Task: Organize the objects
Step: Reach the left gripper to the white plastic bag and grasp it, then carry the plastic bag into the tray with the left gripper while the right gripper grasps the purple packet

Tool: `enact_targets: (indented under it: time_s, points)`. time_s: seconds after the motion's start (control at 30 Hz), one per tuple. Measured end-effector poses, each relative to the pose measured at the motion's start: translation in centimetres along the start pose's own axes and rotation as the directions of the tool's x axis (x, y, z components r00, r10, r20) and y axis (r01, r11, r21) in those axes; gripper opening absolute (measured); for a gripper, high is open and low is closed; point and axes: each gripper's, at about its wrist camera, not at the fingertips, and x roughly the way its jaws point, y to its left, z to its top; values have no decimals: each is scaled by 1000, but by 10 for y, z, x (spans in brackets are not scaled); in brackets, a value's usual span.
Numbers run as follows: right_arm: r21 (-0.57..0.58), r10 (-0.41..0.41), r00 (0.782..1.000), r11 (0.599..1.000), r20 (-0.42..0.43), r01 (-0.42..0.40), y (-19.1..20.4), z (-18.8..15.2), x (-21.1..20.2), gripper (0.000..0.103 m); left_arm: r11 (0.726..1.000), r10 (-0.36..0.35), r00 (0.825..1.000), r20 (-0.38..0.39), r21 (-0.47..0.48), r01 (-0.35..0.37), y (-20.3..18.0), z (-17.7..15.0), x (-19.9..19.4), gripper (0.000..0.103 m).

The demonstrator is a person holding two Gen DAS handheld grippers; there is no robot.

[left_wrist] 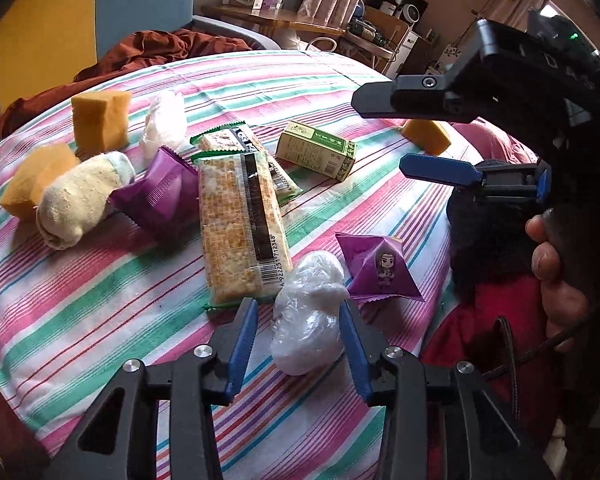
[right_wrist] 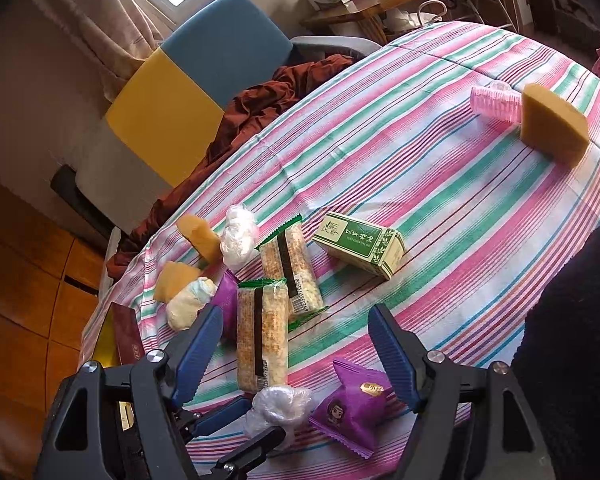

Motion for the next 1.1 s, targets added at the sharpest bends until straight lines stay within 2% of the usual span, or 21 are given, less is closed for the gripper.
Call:
enact_targets:
  time_s: [0.13,0.23,0.37,0.5,0.6,0.67,0.77,0.8,0.87,1.03,1.1]
  points:
    - [6,-3,1000,1000,-9,3,-1,0,1,76,998,-59,998,-32,-19,59,3,3,9,42]
    - [11,-8,1000,1000,-19,8,-1,0,3,76,993,-109,993,-46,-47,107,4,5,16,34]
    - [6,-18,999,1000,-38,18,-1,0,5,76,990,-129,991,-35,-56,127,5,2,15,31]
    - [-8,-27,995,1000,-95,26,1,1,14,76,991,-110,994,-14,-81,108,14,-10,5,31]
    - [-24,-65,986,998,-155,62,2,0,23,76,997,-35,999,5,-69,35,19,-23,-11,31]
    - [-58,-143,971,989,-192,134,7,-1,30,76,998,32,999,20,-64,-31,23,-33,-23,31]
    - [-156,-323,927,942,-191,297,19,-7,33,76,992,115,992,49,-58,-112,30,-49,-40,31]
    - [-185,-360,914,927,-185,328,23,-10,33,76,991,126,990,56,-59,-122,34,-55,-45,31]
    - [-220,-396,894,910,-208,352,26,-17,35,76,988,149,987,65,-61,-145,43,-66,-53,31]
    - [-294,-493,833,859,-253,419,28,-27,44,66,983,165,984,68,-91,-158,55,-74,-48,32]
    - [-321,-513,812,847,-279,424,28,-30,52,54,983,164,983,77,-95,-156,54,-73,-48,32]
